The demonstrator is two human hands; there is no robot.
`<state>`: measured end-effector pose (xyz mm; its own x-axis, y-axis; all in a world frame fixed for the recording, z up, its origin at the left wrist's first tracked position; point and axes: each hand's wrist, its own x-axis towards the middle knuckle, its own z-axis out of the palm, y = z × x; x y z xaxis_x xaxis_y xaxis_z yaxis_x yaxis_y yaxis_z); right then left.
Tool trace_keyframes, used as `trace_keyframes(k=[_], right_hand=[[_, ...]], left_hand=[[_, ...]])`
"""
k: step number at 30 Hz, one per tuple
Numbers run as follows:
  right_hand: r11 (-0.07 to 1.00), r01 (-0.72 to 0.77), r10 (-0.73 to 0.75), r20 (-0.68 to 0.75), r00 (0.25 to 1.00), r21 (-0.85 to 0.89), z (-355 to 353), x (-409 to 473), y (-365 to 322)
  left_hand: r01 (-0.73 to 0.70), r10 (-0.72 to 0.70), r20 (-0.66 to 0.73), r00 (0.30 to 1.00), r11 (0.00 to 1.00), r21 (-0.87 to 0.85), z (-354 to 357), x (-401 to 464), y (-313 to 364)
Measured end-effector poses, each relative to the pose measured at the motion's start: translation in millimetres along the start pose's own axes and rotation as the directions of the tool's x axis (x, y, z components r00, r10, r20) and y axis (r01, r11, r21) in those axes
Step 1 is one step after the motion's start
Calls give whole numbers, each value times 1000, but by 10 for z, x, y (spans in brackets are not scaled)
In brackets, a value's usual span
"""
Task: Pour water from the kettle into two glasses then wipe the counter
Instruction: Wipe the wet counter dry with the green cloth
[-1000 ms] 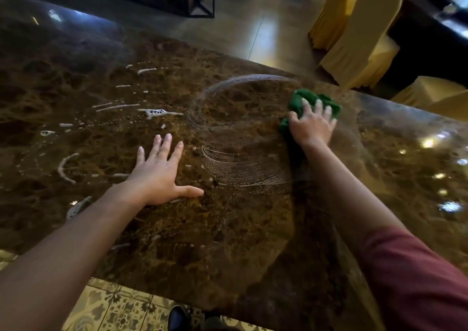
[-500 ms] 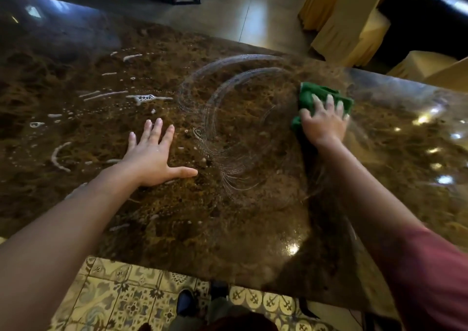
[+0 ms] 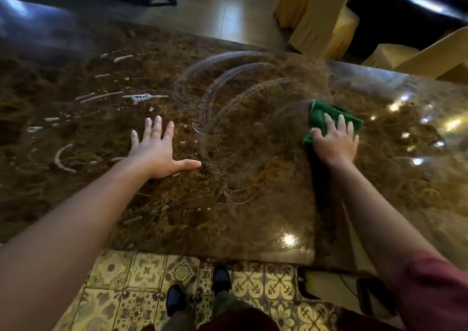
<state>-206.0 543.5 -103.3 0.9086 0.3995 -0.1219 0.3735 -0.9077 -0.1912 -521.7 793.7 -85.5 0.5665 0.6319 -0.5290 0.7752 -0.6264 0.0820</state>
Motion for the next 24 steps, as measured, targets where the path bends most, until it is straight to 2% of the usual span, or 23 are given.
trace_keyframes(k=[1, 2, 4, 6, 9, 11, 16, 18, 19, 20, 22, 24], right_hand=[[999, -41, 41, 2, 999, -11, 4, 6, -92], [1000, -9, 9, 14, 1000, -22, 50, -96, -230], [978, 201, -199, 37, 979, -55, 235, -561, -530], [912, 404, -400, 65, 914, -63, 426, -1279, -712], [819, 573, -572, 68, 818, -9, 580, -2234, -631], [818, 572, -573, 0, 820, 63, 647, -2542, -469], [899, 410, -387, -159, 908, 152, 500, -2593, -640], [897, 325, -281, -180, 943, 300, 319, -2571, -754], [855, 267, -219, -157, 963, 446, 188, -2554, -795], [766, 168, -152, -79, 985, 621, 56, -2526, -825], [450, -71, -123, 141, 982, 890, -156, -2487, -886], [103, -285, -251, 302, 920, 953, -296, -2520, -991]], left_hand=[[-9, 9, -1, 1000, 1000, 2, -2, -8, -3], [-22, 22, -7, 1000, 1000, 9, -1, -9, -5], [-18, 18, -6, 1000, 1000, 7, 24, 4, -24], [-31, 31, -13, 999, 1000, 6, 19, 10, -41], [-46, 46, -22, 999, 999, 2, 13, 11, -53], [-49, 49, -36, 998, 999, 2, 22, 17, -51], [-83, 81, -39, 996, 994, -77, -44, -48, -69], [-184, 162, -153, 975, 973, -138, -62, -145, -105], [-275, 237, -251, 939, 952, -131, -65, -219, -130], [-380, 325, -333, 885, 918, -116, -83, -327, -147], [-571, 476, -386, 790, 801, -181, -147, -585, -154], [-652, 576, -307, 757, 640, -406, -250, -879, -152]])
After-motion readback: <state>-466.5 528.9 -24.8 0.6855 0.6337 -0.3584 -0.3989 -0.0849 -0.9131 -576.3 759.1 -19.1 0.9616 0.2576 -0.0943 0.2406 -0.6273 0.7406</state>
